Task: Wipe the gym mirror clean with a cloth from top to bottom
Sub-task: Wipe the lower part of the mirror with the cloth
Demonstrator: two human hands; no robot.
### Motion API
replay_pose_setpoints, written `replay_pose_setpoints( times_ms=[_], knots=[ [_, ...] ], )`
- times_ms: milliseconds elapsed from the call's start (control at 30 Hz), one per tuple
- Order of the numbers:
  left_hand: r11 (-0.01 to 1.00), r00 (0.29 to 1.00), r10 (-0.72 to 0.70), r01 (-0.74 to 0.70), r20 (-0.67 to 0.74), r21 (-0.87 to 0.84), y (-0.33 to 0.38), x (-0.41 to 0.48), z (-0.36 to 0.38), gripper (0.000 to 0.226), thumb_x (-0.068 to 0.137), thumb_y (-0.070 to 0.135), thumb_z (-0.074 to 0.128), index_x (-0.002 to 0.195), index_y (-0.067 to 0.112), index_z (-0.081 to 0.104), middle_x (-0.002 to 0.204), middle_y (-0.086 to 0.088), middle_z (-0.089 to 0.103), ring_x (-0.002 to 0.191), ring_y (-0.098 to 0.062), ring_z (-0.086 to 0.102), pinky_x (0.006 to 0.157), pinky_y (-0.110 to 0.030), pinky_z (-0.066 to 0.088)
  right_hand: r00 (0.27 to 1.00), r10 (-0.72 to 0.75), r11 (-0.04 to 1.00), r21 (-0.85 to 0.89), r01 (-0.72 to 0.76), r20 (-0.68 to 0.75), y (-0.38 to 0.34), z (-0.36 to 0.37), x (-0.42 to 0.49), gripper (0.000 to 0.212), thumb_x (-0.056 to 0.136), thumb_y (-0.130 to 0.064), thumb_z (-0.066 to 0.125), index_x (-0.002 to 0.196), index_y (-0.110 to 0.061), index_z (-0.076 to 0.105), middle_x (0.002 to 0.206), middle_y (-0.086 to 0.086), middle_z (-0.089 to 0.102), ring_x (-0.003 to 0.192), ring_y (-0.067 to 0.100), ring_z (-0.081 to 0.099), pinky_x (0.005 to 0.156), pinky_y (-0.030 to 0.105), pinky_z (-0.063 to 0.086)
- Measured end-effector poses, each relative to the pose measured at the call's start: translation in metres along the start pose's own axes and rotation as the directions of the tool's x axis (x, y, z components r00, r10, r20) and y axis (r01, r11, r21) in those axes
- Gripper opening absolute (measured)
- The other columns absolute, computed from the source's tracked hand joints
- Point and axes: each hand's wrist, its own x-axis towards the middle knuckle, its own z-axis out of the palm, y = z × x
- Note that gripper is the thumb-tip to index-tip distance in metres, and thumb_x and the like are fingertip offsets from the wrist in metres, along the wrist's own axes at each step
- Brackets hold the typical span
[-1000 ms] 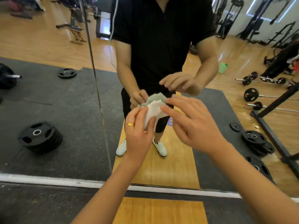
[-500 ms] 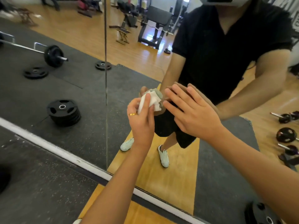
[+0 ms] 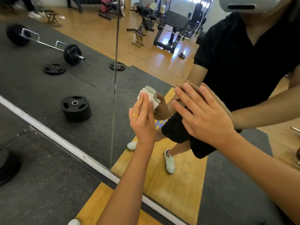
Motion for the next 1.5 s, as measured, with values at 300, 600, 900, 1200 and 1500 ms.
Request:
replay_pose_setpoints(
  times_ms=[300,600,900,1200,1500],
  knots=[
    [0.942,0.927,-0.310,0.270,-0.212,-0.199,0.001,0.059,0.009,0.029,0.100,0.015,0.066,0.127,0.005,0.071,0.115,0.001,0.064,0.109,0.000,0.049,0.091,-0.025,0.048,1.000,-0.020,0.999,-0.042,0.020,0.007,0.002,0.003,-0.002,0.049,0.109,-0.025,0.030,0.149,-0.006,0.050,0.164,0.022,0.031,0.153,0.040,0.026,0.126,0.056,0.013],
    [0.923,0.930,-0.354,0.330,-0.101,-0.195,-0.001,0.052,0.001,0.033,0.102,0.018,0.065,0.134,0.011,0.068,0.114,-0.001,0.040,0.090,0.001,0.049,0.077,-0.012,0.047,1.000,-0.016,0.999,-0.051,0.015,-0.025,0.003,0.005,-0.004,0.048,0.109,-0.024,0.031,0.147,-0.004,0.052,0.164,0.022,0.032,0.153,0.041,0.028,0.126,0.055,0.015],
    [0.805,0.824,-0.566,0.544,-0.030,-0.238,0.003,0.038,-0.007,0.043,0.101,0.028,0.065,0.143,0.023,0.059,0.105,0.009,0.049,0.092,-0.002,0.060,0.077,-0.007,0.045,1.000,-0.018,0.999,-0.047,0.017,-0.017,0.004,0.006,-0.003,0.050,0.109,-0.026,0.032,0.151,-0.003,0.047,0.165,0.022,0.028,0.154,0.041,0.026,0.126,0.055,0.017],
    [0.871,0.879,-0.472,0.454,-0.068,-0.189,0.008,0.060,0.000,0.040,0.104,0.028,0.059,0.143,0.019,0.059,0.102,0.001,0.051,0.087,0.002,0.058,0.078,-0.007,0.043,1.000,-0.007,0.999,-0.041,0.007,-0.008,0.002,0.005,-0.002,0.049,0.110,-0.026,0.028,0.149,-0.005,0.050,0.164,0.022,0.031,0.154,0.041,0.025,0.126,0.055,0.017],
    [0.874,0.880,-0.469,0.448,-0.078,-0.190,-0.012,0.062,-0.005,0.038,0.103,0.028,0.060,0.140,0.018,0.063,0.102,0.004,0.055,0.092,-0.005,0.062,0.081,-0.018,0.051,1.000,-0.008,1.000,-0.030,0.009,0.006,0.002,0.005,-0.001,0.050,0.111,-0.025,0.024,0.148,-0.005,0.051,0.164,0.022,0.031,0.154,0.041,0.024,0.127,0.055,0.013]
  ],
)
